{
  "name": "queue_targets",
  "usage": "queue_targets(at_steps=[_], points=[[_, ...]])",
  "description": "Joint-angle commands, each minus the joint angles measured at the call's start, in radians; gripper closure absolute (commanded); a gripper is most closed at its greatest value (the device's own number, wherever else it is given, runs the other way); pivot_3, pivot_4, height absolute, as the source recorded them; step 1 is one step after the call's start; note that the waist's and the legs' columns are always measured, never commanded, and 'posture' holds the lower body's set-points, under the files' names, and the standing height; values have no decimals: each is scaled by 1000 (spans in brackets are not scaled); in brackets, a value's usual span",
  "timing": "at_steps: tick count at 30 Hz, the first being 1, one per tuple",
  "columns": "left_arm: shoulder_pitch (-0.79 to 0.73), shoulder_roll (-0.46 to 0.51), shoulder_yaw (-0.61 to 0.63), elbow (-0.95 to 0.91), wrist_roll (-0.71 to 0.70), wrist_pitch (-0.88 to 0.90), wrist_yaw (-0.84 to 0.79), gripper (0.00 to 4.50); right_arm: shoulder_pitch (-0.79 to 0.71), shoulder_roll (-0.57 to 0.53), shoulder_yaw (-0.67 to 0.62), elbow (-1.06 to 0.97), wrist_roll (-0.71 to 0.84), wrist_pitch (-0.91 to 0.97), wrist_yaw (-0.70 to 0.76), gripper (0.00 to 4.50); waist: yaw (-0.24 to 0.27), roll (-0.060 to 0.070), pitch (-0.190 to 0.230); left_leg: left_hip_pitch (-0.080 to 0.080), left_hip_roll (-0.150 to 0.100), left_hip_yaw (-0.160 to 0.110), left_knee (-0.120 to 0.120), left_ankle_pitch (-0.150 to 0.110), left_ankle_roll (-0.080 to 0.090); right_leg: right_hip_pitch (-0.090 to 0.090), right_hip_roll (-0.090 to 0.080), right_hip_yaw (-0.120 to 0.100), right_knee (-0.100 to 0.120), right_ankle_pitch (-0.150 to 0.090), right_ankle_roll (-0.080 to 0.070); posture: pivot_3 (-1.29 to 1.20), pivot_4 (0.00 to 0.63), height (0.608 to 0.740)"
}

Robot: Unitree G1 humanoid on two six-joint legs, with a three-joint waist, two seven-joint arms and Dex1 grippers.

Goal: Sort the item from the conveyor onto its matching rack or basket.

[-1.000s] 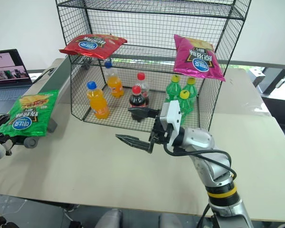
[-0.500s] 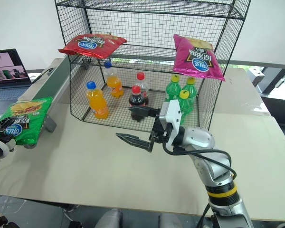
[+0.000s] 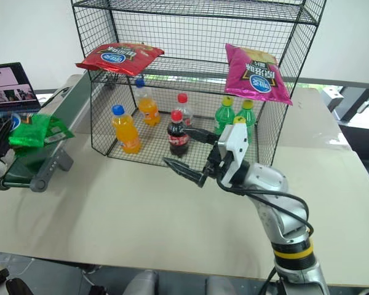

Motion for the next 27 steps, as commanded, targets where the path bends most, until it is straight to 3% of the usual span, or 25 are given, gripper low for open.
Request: queue_targets(at_steps=[1,8,11,15,21,27], points=[[-45,70,-67,-94,-127,82,-74,4425,29,-9,-41,-81,0,9,-57,0,0,0,0,0,0,0,0,0,0,0,0,0,0,0,0,0,150,740],[-299,91,-321,-59,-120,162,-167,4425,112,13,-66,-180,-43,25,-216,0,-1,1,1,0,0,0,0,0,0,0,0,0,0,0,0,0,150,740],[-468,33,-435,31,-5,153,-232,4425,124,43,-76,-223,-57,40,-299,0,-3,1,1,0,0,0,0,0,0,0,0,1,-1,0,0,0,150,740],[-765,-146,-587,282,308,22,-404,4425,99,108,-78,-264,-148,-3,-430,0,16,0,1,-1,-1,-1,1,1,0,0,1,-1,-1,0,0,0,150,740],[-976,-306,-592,564,546,-124,-603,4425,61,144,-63,-284,-215,-22,-492,0,-3,2,1,-3,-3,-2,-1,1,-1,0,1,1,-5,0,0,0,150,740],[-941,-378,-596,669,760,-218,-662,4425,93,154,-17,-295,-257,-12,-507,0,-10,7,1,-3,-3,-2,-1,1,1,-1,1,1,-4,-1,0,0,150,740]])
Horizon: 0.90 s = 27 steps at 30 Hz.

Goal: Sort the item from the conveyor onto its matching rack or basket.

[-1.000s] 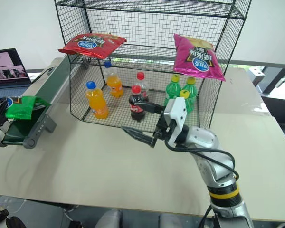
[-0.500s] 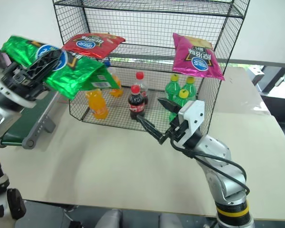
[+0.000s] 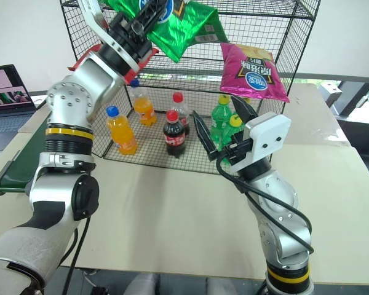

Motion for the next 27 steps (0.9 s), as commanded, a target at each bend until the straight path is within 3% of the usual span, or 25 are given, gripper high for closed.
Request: queue_targets(at_steps=[1,7,16,23,27], points=[[44,-19,11,-16,99,-18,-12,4425,10,11,23,-51,-15,-10,-11,0,1,0,0,0,0,0,1,0,0,0,0,0,0,0,0,0,150,740],[166,-74,59,-191,73,126,122,4425,0,4,17,-38,-11,-3,-3,0,5,0,0,-1,0,0,2,0,0,1,0,0,3,0,1,0,150,740],[250,-267,126,-416,17,193,464,4425,-6,-1,14,-20,-7,2,8,0,15,-1,0,-1,0,-1,3,0,0,2,0,0,2,0,1,0,150,740],[218,-369,226,-346,20,94,686,4425,-6,-4,13,-22,-9,12,7,0,12,-1,1,0,0,-2,3,0,0,3,0,0,3,0,1,0,150,740],[169,-392,257,-280,17,59,715,4425,-4,-5,9,-22,-11,14,5,0,13,-1,1,0,-1,-2,3,0,0,3,0,0,2,0,1,0,150,740]])
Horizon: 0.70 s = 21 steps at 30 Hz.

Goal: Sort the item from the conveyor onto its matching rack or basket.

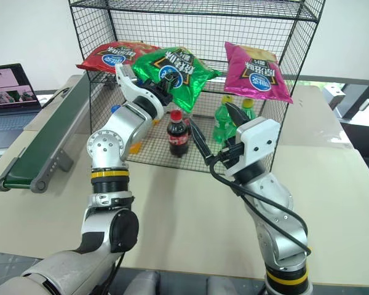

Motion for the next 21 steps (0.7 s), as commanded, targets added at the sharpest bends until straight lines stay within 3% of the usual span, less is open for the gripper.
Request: queue_targets(at_steps=[1,15,19,21], points=[[-69,-15,7,26,1,-38,5,4425,-11,-2,-11,-31,-1,-2,-2,0,2,0,0,0,0,0,0,0,0,0,0,0,0,0,0,0,150,740],[-97,-70,-7,83,-2,-60,-44,4425,20,7,-6,-48,-37,-10,-20,0,0,0,0,0,0,0,-1,1,-1,0,0,0,-1,0,0,0,150,740],[-88,-62,-21,67,-2,-49,-76,3360,24,7,-5,-50,-40,-10,-21,0,0,0,0,0,0,0,-1,1,-2,0,0,0,-2,0,0,0,150,740],[-81,-59,-27,54,-7,-32,-82,2597,28,7,-5,-51,-40,-11,-21,0,1,0,0,-1,0,-1,-1,1,-2,0,0,0,-1,0,0,0,150,740]])
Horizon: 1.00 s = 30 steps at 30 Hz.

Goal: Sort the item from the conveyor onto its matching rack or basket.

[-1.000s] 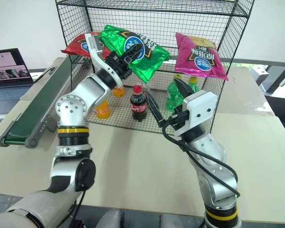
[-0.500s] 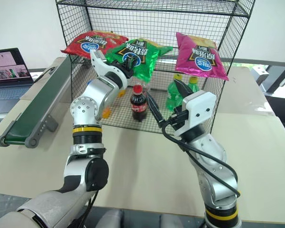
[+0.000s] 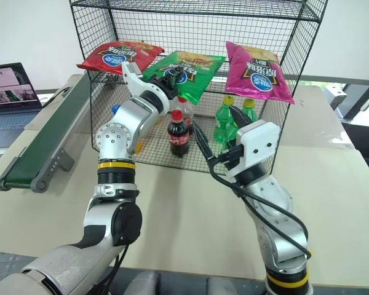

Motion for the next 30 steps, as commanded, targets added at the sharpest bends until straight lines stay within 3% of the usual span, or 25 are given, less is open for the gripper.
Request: queue_targets(at_steps=[1,6,7,13,18,22,26,30], points=[[-2,-29,-35,-58,-12,36,-37,2196,5,5,-5,-46,-1,-11,-2,0,0,0,0,0,0,0,0,0,-1,0,0,0,0,0,0,0,150,740],[70,21,-60,-158,-74,208,-2,186,5,3,-1,-40,-1,-15,3,0,-2,0,0,0,0,0,0,1,-2,0,0,0,0,0,0,0,150,740],[88,32,-63,-183,-93,246,10,67,5,2,-1,-39,0,-15,4,0,-3,0,0,1,0,0,0,1,-1,0,0,0,1,0,0,0,150,740],[161,123,-73,-298,-190,404,1,67,9,-1,-2,-26,7,-17,21,0,-6,0,0,2,0,0,0,1,-2,0,0,0,3,0,0,0,150,740],[235,314,-114,-407,-211,533,-176,67,45,-18,-11,-21,17,-27,57,0,-6,1,0,1,0,-1,0,1,-2,0,0,0,3,0,0,0,150,740],[402,572,-268,-606,-25,507,-447,67,123,-65,-29,-15,19,-53,117,0,-15,2,-1,4,1,-1,-3,2,-3,0,0,0,3,0,-1,0,150,740],[574,652,-306,-700,150,354,-524,67,228,-102,-44,14,-6,-94,145,0,-5,2,0,3,1,-1,-2,1,-3,0,0,0,3,0,-1,0,150,740],[727,672,-366,-719,403,177,-482,67,332,-80,-67,55,-27,-113,110,0,-1,1,0,2,1,-1,-2,1,-2,0,0,0,3,0,-1,0,150,740]])
